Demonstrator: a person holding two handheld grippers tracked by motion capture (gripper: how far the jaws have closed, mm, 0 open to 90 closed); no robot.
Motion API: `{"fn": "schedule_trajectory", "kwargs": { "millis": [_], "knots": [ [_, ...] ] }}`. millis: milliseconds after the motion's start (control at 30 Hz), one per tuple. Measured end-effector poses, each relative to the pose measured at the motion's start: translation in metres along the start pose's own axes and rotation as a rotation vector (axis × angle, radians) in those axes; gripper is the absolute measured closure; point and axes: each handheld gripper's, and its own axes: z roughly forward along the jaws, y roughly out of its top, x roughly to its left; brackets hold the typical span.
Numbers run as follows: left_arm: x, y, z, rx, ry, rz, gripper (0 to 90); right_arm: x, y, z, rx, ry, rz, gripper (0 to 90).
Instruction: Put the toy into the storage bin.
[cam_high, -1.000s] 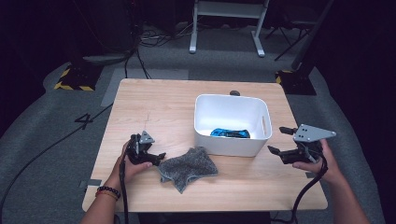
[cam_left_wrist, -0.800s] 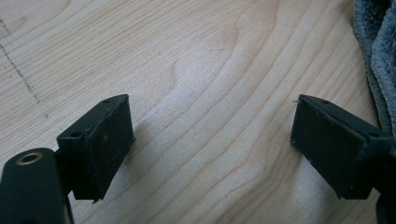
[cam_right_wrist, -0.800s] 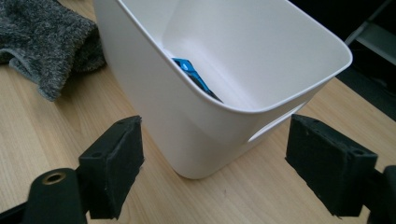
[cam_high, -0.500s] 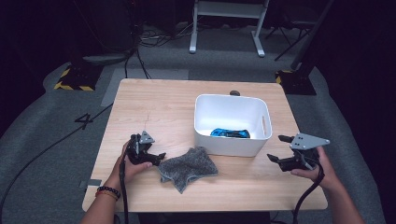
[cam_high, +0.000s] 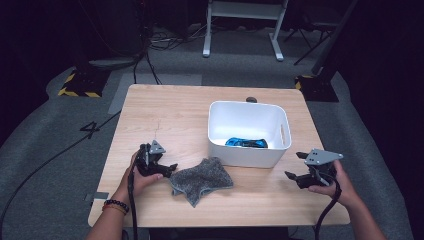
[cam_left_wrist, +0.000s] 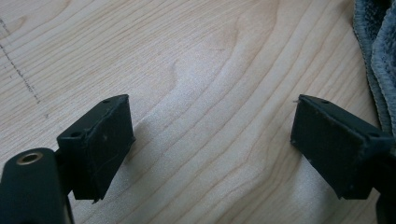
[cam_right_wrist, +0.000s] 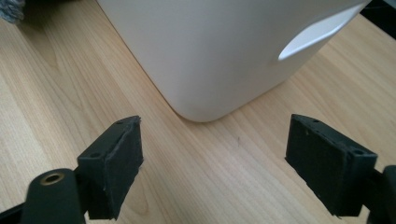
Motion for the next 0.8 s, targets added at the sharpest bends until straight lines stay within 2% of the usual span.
{"fn": "schedule_trajectory", "kwargs": {
  "millis": [500, 700, 800],
  "knots": [
    [0.0, 0.0, 0.0, 0.001, 0.001, 0.0, 13.3, -0.001, -0.031, 0.012, 0.057, 0.019, 0.038, 19.7],
    [0.0, 0.0, 0.0, 0.0, 0.0, 0.0, 13.3, -0.002, -0.044, 0.013, 0.053, 0.025, 0.054, 20.1],
    [0.0, 0.0, 0.0, 0.0, 0.0, 0.0, 13.3, -0.002, -0.053, 0.014, 0.047, 0.042, 0.08, 20.2]
  ]
}}
